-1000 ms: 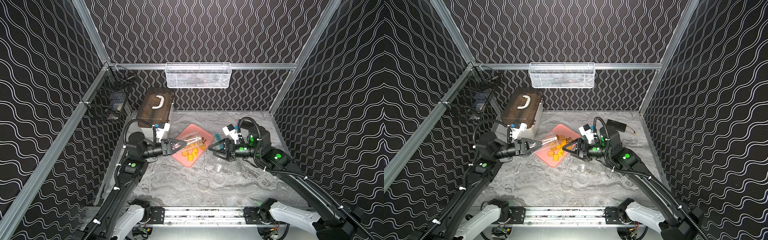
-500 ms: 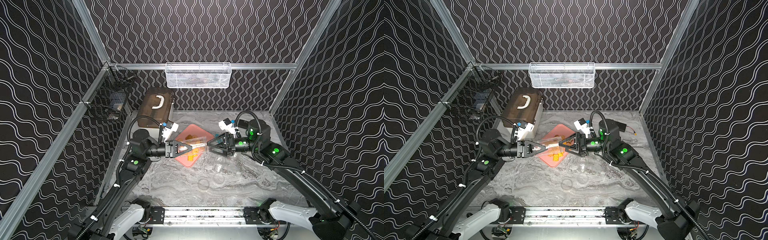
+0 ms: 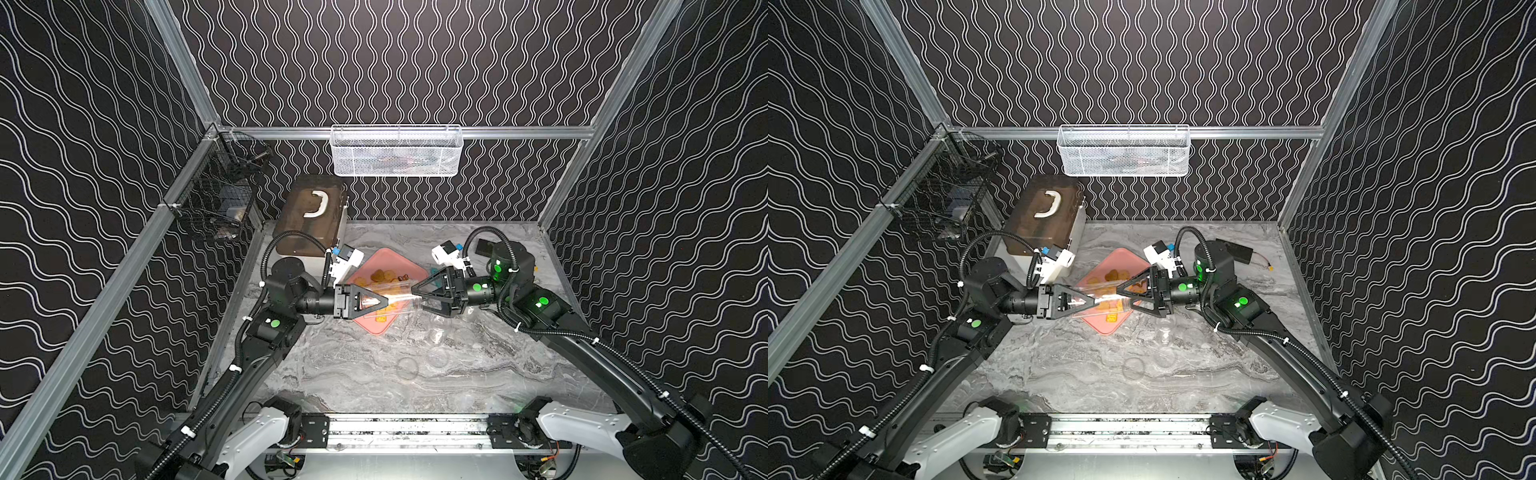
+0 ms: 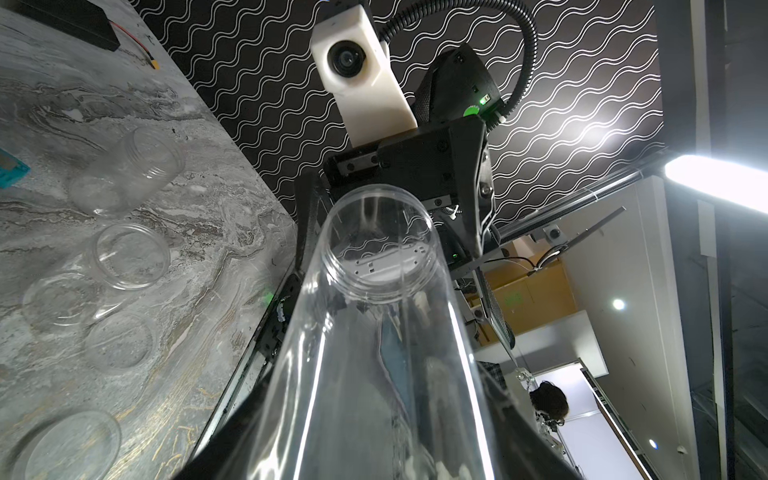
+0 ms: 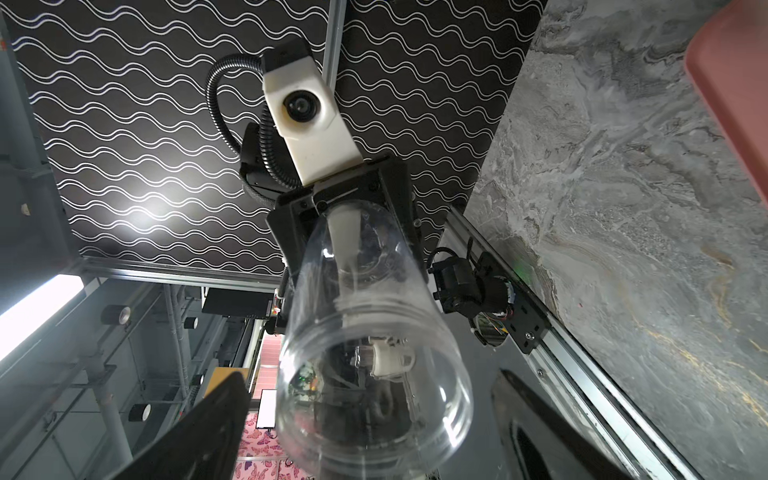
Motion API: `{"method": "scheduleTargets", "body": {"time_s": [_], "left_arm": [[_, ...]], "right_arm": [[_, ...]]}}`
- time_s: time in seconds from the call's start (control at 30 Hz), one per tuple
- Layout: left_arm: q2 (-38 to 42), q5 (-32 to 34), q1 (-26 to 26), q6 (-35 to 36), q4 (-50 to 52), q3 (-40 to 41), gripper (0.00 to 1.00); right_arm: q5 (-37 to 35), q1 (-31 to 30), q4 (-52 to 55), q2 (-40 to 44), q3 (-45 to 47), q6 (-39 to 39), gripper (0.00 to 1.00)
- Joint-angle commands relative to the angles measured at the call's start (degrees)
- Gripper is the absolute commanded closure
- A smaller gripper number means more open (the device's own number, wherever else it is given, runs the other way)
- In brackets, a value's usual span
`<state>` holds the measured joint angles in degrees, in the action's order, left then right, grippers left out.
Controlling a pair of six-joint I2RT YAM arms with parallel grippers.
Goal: Pour the cookies out of the jar
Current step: Place the jar at the center of the board.
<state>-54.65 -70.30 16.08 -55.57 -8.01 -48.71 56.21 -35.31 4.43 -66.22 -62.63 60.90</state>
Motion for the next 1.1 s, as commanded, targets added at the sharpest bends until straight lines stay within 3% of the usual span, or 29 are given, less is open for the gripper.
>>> {"method": "scheduleTargets", "body": {"time_s": [0.0, 0.2, 1.07], "left_arm": [[-0.01, -1.15, 0.23, -0.07, -2.98, -0.13, 0.62], [-0.1, -1.33, 0.67, 0.03, -3.05, -0.16, 0.62], [1.04, -1.06, 1.94, 2.1, 1.04, -1.28, 0.62]], "right_arm": [[1.27, -0.11, -4.37, -0.28, 0.36, 2.09, 0.07], [2.39, -0.81, -8.61, -0.73, 1.46, 5.08, 0.1], [2.35, -3.71, -7.62, -0.22, 1.55, 4.4, 0.17]]}}
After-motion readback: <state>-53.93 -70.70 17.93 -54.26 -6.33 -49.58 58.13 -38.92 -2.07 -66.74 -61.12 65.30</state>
